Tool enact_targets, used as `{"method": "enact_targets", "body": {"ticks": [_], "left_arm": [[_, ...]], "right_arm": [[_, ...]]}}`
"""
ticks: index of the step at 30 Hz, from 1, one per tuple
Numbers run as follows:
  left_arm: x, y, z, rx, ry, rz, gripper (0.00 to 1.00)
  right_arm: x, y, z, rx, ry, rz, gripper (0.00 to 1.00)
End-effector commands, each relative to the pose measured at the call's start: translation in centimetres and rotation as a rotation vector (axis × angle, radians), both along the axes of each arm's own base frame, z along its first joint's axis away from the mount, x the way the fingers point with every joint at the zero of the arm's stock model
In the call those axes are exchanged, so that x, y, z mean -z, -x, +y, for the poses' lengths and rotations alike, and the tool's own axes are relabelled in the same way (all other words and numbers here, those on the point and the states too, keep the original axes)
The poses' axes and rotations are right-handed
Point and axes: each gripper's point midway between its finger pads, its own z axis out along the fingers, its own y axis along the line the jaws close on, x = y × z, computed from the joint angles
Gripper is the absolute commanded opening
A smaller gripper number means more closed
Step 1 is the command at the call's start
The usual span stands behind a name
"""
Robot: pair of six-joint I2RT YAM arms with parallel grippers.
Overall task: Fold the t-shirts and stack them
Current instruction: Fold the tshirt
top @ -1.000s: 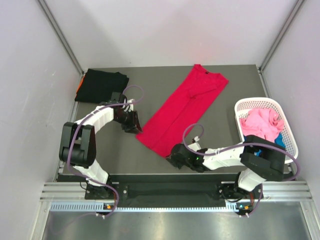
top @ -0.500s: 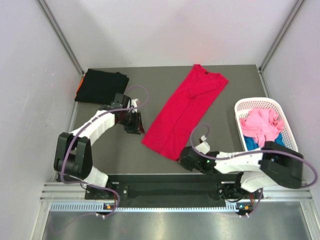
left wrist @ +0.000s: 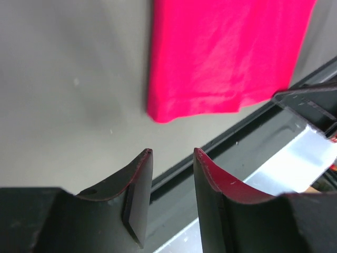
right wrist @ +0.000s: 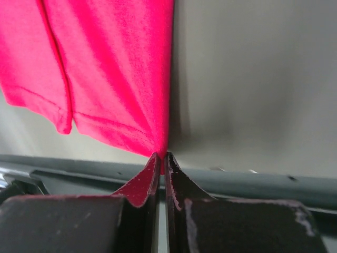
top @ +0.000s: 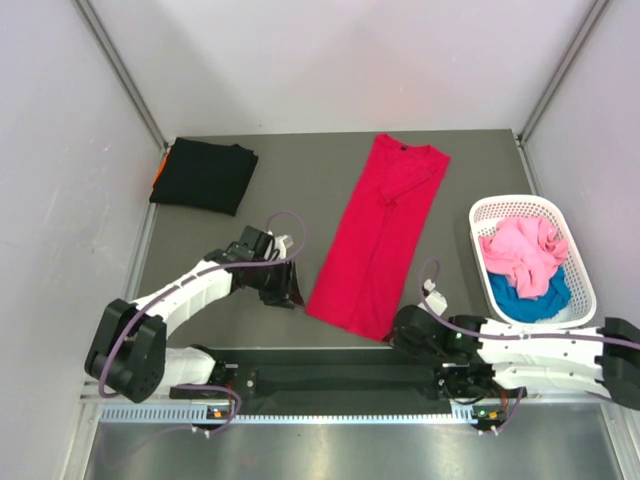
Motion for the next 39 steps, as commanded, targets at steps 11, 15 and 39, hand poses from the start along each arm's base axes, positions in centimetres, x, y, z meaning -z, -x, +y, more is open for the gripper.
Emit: {"method": "enact_targets", "body": {"ticks": [11,15,39], "left_arm": [[0.5,1.7,-4.4,0.043,0.186,0.03,0.43],[1.0,2.3,-5.3,0.062,0.209,0.062,0.43],[4.0,3.0,-5.5,0.067,0.152,0.119,0.37]], "right_arm": [[-0.2,1.9,-4.7,-0.032,0.033,-0.015,0.0],[-0.5,1.8,-4.6,-0.03,0.019,-0.026,0.0],[-0.6,1.7,-4.3,-0.034,0.041,-0.017,0.0]]}}
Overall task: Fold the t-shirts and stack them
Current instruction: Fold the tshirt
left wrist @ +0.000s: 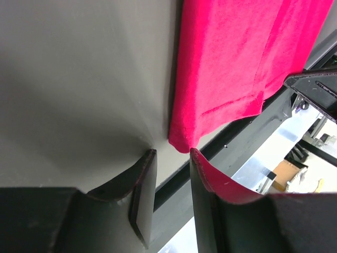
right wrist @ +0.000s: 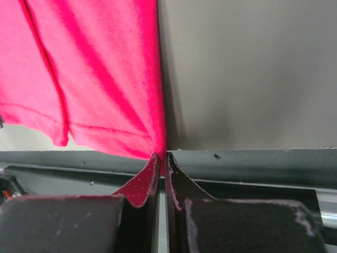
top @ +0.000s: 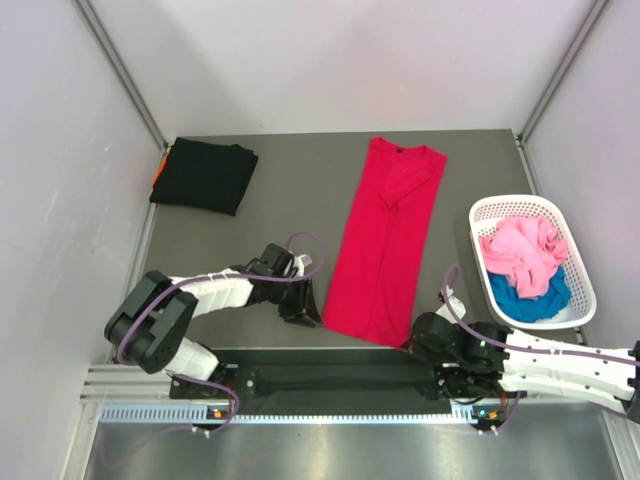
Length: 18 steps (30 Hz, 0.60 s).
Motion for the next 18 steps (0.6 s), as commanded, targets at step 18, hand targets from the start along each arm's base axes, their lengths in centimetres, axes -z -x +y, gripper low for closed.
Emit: {"method": "enact_targets", "body": {"ticks": [18], "left_arm": [[0.42,-1.08,-1.68,0.023,0.028,-0.025,0.32]], "right_arm": [[-0.6,0.0,0.83,-0.023,-0.038,-0.023,0.0]]}}
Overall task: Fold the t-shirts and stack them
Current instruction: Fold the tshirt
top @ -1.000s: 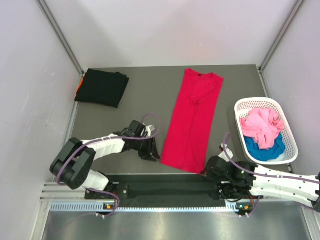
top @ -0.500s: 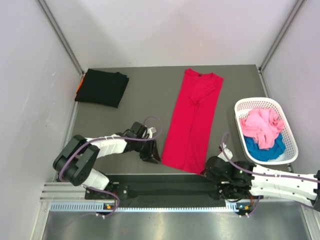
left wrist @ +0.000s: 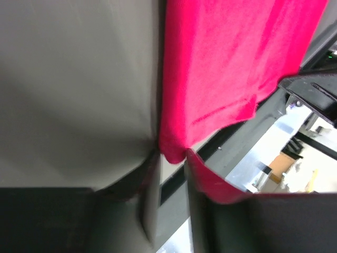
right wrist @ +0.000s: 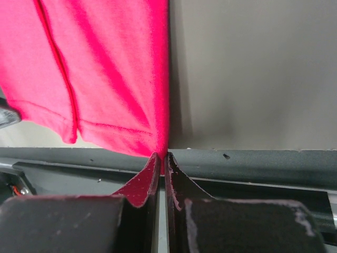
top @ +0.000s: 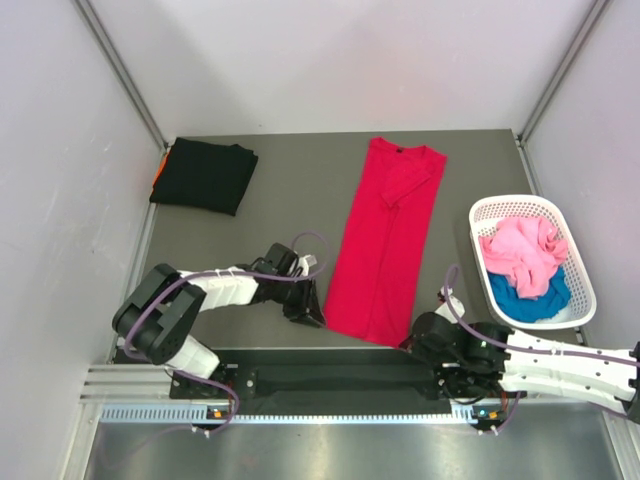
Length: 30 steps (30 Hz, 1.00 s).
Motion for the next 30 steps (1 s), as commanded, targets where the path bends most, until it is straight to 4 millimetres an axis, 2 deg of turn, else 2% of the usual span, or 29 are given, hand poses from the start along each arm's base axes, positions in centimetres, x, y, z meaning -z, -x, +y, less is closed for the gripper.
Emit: {"method": "enact_targets", "body": {"ticks": [1,3,4,5,6,8,15,20,25,26,28,29,30], "left_arm": [[0.3,-1.1,-0.7,0.003,0.002,-0.046,0.27],[0.2,-1.2,-0.8,0.005,0.0,-0.046,0.18],[0.3,-1.0,-0.9,0.012,-0.006,-0.045,0.07],[0.4,-1.0,-0.9,0.011,-0.022,-0.053,0.01],[0.2,-0.8,-1.0,0.02,-0.038,-0.055,0.0],[-0.1,-0.7,-1.0,0.026,-0.063,-0.07,0.0],[-2.9,-1.7,-2.0,-0.018,-0.08,-0.118,0.0],[-3.1,-2.8,-2.0,-0.014,-0.133,-0.134,0.0],[-3.8,-4.5,-4.0,-0.015,-0.1,-0.128,0.0],[-4.6,-5.3,-4.6,-0.015,-0.092,-0.149,0.0],[-4.4,-5.8,-4.9,-0.01,-0.108,-0.14,0.0],[-5.2,-6.6,-5.5,-0.009,-0.099,-0.162,0.0],[-4.9,-6.9,-5.6,-0.005,-0.111,-0.157,0.0]], "right_arm": [[-0.4,0.1,0.4,-0.02,-0.019,-0.02,0.0],[-0.4,0.1,0.3,-0.022,-0.019,-0.019,0.0],[-0.5,0.1,0.1,-0.023,-0.014,-0.022,0.0],[-0.4,0.2,0.0,-0.031,-0.002,-0.021,0.0],[-0.8,0.2,0.0,-0.037,0.0,-0.025,0.0],[-0.6,0.4,-0.6,-0.055,0.046,-0.02,0.0],[-2.2,0.0,0.1,-0.081,0.04,-0.05,0.0],[-3.3,-0.8,-0.5,-0.07,0.075,-0.094,0.01],[-4.8,-2.5,-1.1,-0.069,0.135,-0.177,0.02],[-5.3,-2.8,-0.9,-0.068,0.135,-0.192,0.02],[-5.7,-3.5,-1.0,-0.084,0.162,-0.21,0.01],[-6.1,-3.7,-1.0,-0.09,0.168,-0.217,0.01],[-6.2,-4.4,-1.4,-0.07,0.185,-0.22,0.02]]}}
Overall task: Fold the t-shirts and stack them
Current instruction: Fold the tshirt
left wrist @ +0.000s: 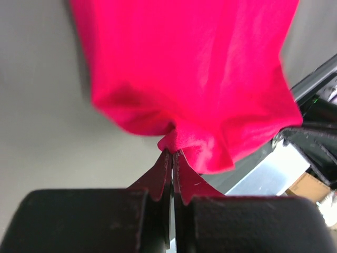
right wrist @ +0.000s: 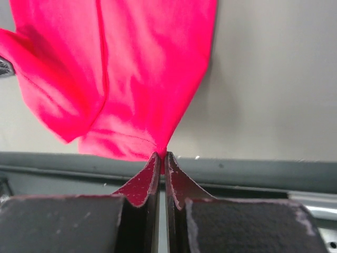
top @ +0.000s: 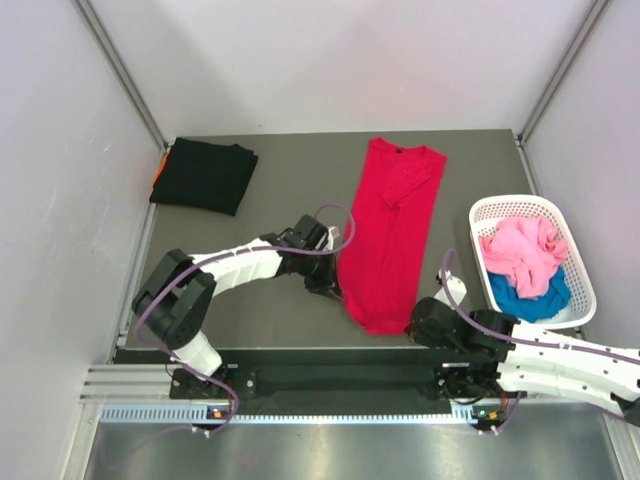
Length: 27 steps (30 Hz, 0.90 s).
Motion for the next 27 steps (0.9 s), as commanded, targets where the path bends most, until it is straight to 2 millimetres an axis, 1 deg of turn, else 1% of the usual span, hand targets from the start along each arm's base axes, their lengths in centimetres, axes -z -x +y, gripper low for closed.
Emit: {"method": "enact_targets", "body": {"ticks": [1,2,3,4,5,6,7,8,9,10,11,12,13,14,15,16,17,18,19,20,21,22,23,24,25,26,27], "left_arm": [[-1.2,-1.8,-1.0,0.006,-0.005,-0.039,0.0],[-1.9,-2.6,-1.5,0.005,0.004,-0.055,0.0],[-1.5,-3.0,-1.6,0.003,-0.006,-0.048,0.0],[-1.5,-3.3,-1.6,0.001,-0.014,-0.046,0.0],[-2.3,-4.3,-2.2,-0.001,-0.002,-0.063,0.0],[-1.8,-4.9,-2.2,-0.002,-0.015,-0.057,0.0],[-1.9,-5.5,-2.3,-0.004,-0.018,-0.06,0.0],[-2.9,-6.7,-2.8,-0.007,-0.006,-0.076,0.0],[-2.1,-7.6,-2.6,-0.014,-0.021,-0.063,0.0],[-2.3,-8.4,-2.8,-0.016,-0.016,-0.063,0.0],[-3.1,-9.7,-3.3,-0.015,-0.001,-0.085,0.0],[-2.4,-10.7,-3.1,-0.024,-0.009,-0.077,0.0],[-3.4,-12.3,-3.6,-0.029,0.004,-0.115,0.0],[-2.4,-13.2,-3.2,-0.032,-0.024,-0.11,0.0],[-2.4,-14.1,-3.2,-0.036,-0.032,-0.122,0.0],[-2.6,-14.9,-3.3,-0.032,-0.029,-0.138,0.0],[-3.9,-16.5,-3.8,-0.025,-0.004,-0.179,0.0],[-3.2,-17.4,-3.8,-0.027,-0.002,-0.166,0.0],[-3.6,-18.0,-4.1,-0.016,0.018,-0.177,0.0],[-4.3,-19.4,-4.7,-0.003,0.056,-0.198,0.0],[-4.4,-20.2,-4.7,-0.006,0.056,-0.21,0.0],[-5.5,-21.5,-4.9,-0.015,0.071,-0.244,0.0],[-4.6,-22.3,-4.5,-0.027,0.071,-0.229,0.0],[-4.7,-23.0,-4.5,-0.035,0.086,-0.228,0.0],[-5.4,-24.0,-4.7,-0.042,0.12,-0.249,0.0],[-5.1,-24.6,-4.6,-0.05,0.162,-0.219,0.0],[-5.2,-25.2,-4.6,-0.057,0.186,-0.221,0.0]], "right_arm": [[-1.7,-2.3,-0.7,-0.024,0.085,-0.082,0.02],[-2.2,-2.9,-0.7,-0.026,0.089,-0.088,0.02],[-2.2,-4.0,-1.5,0.013,0.104,-0.084,0.01],[-2.2,-4.5,-1.3,-0.026,0.107,-0.086,0.01],[-2.4,-5.1,-1.4,-0.026,0.104,-0.091,0.01],[-2.5,-6.0,-2.0,-0.019,0.112,-0.094,0.0],[-2.8,-6.9,-2.1,-0.013,0.11,-0.107,0.0],[-3.4,-7.7,-2.3,-0.008,0.112,-0.119,0.0],[-3.6,-8.6,-3.0,-0.006,0.131,-0.124,0.0],[-3.5,-9.5,-3.1,-0.008,0.142,-0.119,0.0],[-4.2,-10.8,-3.7,0.017,0.139,-0.131,0.0],[-4.4,-11.5,-3.7,0.008,0.136,-0.131,0.0],[-4.2,-12.3,-3.4,-0.036,0.14,-0.126,0.0],[-5.1,-13.6,-3.8,-0.013,0.139,-0.143,0.0],[-5.4,-14.4,-4.2,-0.026,0.162,-0.157,0.0],[-5.0,-15.2,-4.6,-0.021,0.187,-0.145,0.0],[-6.3,-16.7,-5.2,0.004,0.194,-0.173,0.0],[-6.4,-17.4,-5.7,0.003,0.217,-0.178,0.0],[-6.2,-18.2,-5.9,0.006,0.227,-0.171,0.0],[-7.3,-19.5,-6.6,0.035,0.226,-0.195,0.0],[-7.0,-20.3,-6.7,0.021,0.231,-0.186,0.0],[-8.0,-21.3,-6.9,0.025,0.227,-0.205,0.0],[-8.2,-22.0,-7.6,0.043,0.231,-0.204,0.0],[-7.8,-22.7,-7.7,0.034,0.241,-0.195,0.0],[-8.6,-23.8,-7.8,0.036,0.239,-0.214,0.0],[-8.6,-24.4,-8.2,0.044,0.241,-0.213,0.0],[-7.9,-25.2,-8.1,0.033,0.239,-0.2,0.0]]}}
